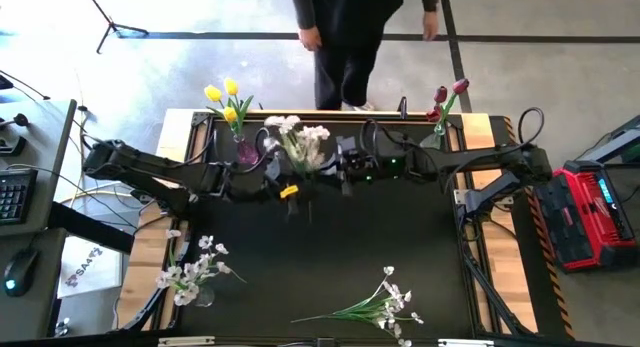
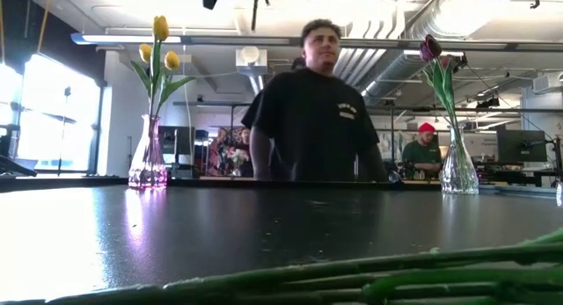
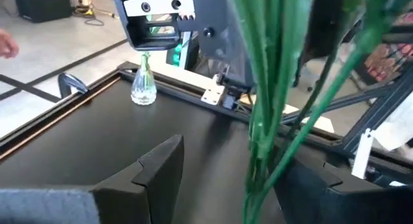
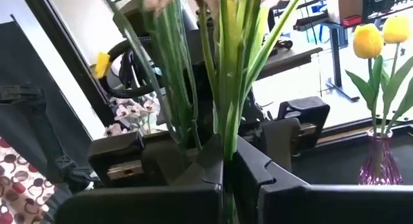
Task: Sort flowers into vase by color
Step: Put the top white flowers into the bottom transparent vase
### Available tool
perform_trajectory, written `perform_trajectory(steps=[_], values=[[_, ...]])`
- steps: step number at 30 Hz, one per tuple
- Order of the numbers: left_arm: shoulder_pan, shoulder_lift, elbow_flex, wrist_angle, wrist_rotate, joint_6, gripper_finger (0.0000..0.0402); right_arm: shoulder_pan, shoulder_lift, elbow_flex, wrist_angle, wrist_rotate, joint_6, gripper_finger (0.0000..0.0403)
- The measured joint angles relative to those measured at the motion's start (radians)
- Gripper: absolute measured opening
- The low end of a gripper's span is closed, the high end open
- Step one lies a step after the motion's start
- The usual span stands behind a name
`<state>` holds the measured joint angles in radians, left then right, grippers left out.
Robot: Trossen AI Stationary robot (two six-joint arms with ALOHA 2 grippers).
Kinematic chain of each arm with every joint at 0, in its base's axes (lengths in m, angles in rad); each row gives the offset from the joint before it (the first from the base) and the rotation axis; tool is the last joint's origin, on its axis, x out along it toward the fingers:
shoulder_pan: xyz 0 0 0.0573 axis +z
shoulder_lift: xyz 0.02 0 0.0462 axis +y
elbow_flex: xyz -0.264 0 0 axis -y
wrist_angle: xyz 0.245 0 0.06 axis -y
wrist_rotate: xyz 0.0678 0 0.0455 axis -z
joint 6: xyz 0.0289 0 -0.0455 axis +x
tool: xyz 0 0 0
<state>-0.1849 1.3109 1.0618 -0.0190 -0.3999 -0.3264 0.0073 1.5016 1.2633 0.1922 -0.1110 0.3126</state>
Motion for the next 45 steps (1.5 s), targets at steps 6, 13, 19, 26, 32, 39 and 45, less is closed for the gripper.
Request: perform_trajectory(steps=[6,13,19,26,32,39,45], values=[[0.005,-0.029,0.000,0.003,0.004,0.010,0.0183,0.001,0.000,0.000,-0.002,0.006,-0.001,0.0000],[0.004,-0.059,0.000,-0.007,0.007,0.024,0.0110,0.001,0.000,0.000,-0.008,0.014,-0.004,0.0000],[0.001,-0.062,0.000,-0.033,0.068,0.024,0.0013,-0.001,0.001,0.000,-0.018,0.018,0.000,0.0010],[-0.038,-0.160,0.000,-0.221,0.014,-0.011,0.0004,0.000,-0.048,0.000,-0.117,0.217,0.040,0.0091],[-0.162,-0.354,0.000,-0.418,-0.161,-0.050,0.0001,-0.002,-0.112,0.000,-0.373,0.441,0.158,0.0139],[-0.385,-0.515,0.000,-0.624,-0.218,0.000,0.0001,0.013,-0.106,-0.002,-0.503,0.443,0.254,0.0145],[-0.576,-0.556,0.000,-0.747,-0.214,-0.019,0.0000,0.038,-0.091,-0.002,-0.508,0.477,0.315,0.0145]])
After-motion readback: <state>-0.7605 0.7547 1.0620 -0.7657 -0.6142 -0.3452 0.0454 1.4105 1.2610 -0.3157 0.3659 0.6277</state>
